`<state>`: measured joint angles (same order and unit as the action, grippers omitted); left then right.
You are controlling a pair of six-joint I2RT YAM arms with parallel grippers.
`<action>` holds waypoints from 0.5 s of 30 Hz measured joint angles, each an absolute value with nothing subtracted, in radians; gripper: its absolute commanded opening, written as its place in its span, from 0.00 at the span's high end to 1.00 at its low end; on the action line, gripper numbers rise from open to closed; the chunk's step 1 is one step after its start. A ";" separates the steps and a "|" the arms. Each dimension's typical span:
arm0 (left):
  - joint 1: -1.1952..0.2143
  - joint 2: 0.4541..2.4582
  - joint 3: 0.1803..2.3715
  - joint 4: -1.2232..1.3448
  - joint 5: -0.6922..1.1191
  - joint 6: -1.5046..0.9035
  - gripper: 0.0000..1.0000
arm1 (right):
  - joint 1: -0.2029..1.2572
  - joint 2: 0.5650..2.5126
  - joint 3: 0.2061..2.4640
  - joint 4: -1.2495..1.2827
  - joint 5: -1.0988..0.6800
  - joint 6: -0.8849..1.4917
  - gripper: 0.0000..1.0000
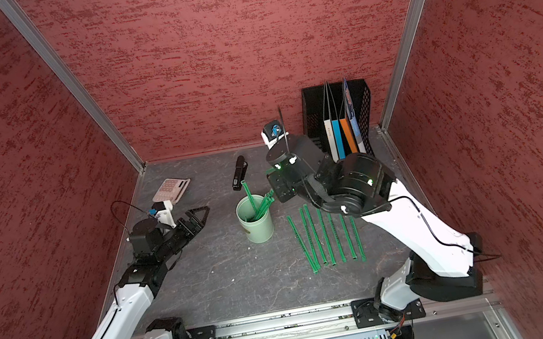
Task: Take the straws out of the storage container
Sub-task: Pick up the straw from the container.
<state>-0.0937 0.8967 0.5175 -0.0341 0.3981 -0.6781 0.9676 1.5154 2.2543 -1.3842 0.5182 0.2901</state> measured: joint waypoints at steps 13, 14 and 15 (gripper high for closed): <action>-0.091 0.896 0.517 -0.028 0.398 -0.680 0.00 | 0.680 1.681 2.361 -1.614 0.477 0.373 1.00; -0.090 0.896 0.517 -0.028 0.398 -0.680 0.00 | 0.659 1.684 2.343 -1.617 0.464 0.371 1.00; -0.089 0.896 0.517 -0.028 0.398 -0.680 0.00 | 0.637 1.686 2.325 -1.621 0.448 0.368 1.00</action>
<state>-0.0887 0.8963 0.5175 -0.0280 0.3981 -0.6800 0.6373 1.6863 2.3253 -1.6207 0.4484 0.3683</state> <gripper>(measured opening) 0.996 0.048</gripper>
